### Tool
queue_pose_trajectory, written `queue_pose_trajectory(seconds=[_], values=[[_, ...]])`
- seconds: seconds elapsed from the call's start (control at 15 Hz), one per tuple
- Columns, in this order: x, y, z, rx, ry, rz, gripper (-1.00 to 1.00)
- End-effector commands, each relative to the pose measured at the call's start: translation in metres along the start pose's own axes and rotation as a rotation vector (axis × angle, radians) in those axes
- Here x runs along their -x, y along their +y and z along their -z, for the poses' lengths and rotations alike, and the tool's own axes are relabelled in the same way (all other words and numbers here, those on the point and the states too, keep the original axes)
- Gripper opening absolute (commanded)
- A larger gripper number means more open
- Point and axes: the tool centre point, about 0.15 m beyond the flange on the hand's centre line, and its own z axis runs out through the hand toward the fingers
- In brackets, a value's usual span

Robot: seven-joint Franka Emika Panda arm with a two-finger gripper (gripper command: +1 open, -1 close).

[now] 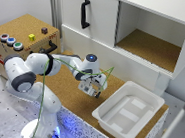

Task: Rotate the pink block 90 degrees to the left

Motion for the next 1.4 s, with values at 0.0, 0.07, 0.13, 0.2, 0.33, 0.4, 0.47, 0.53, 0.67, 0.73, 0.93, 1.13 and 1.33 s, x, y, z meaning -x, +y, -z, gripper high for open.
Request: queue_pose_trajectory(seconds=[0.0, 0.07, 0.13, 0.2, 0.33, 0.4, 0.47, 0.53, 0.67, 0.73, 0.93, 1.13, 1.33], values=[[0.0, 0.0, 0.0, 0.0, 0.0, 0.0, 1.0], [-0.004, -0.003, 0.0, -0.007, 0.008, 0.004, 1.0], [-0.008, -0.008, 0.003, -0.002, 0.019, 0.002, 1.0], [-0.01, -0.015, 0.008, -0.008, 0.042, -0.015, 1.0], [-0.014, -0.036, 0.02, -0.011, 0.079, -0.045, 1.0], [-0.016, -0.05, 0.022, -0.012, 0.092, -0.044, 1.0], [-0.018, -0.065, 0.021, -0.023, 0.094, -0.04, 1.0], [-0.02, -0.077, 0.02, -0.022, 0.098, -0.034, 1.0], [-0.021, -0.104, 0.013, -0.021, 0.085, -0.019, 1.0], [-0.017, -0.113, 0.004, -0.015, 0.066, -0.042, 1.0], [-0.004, -0.123, -0.013, 0.035, 0.045, -0.096, 1.0], [-0.011, -0.12, -0.021, 0.071, 0.067, -0.136, 1.0], [-0.024, -0.114, -0.025, 0.057, 0.086, -0.167, 1.0]])
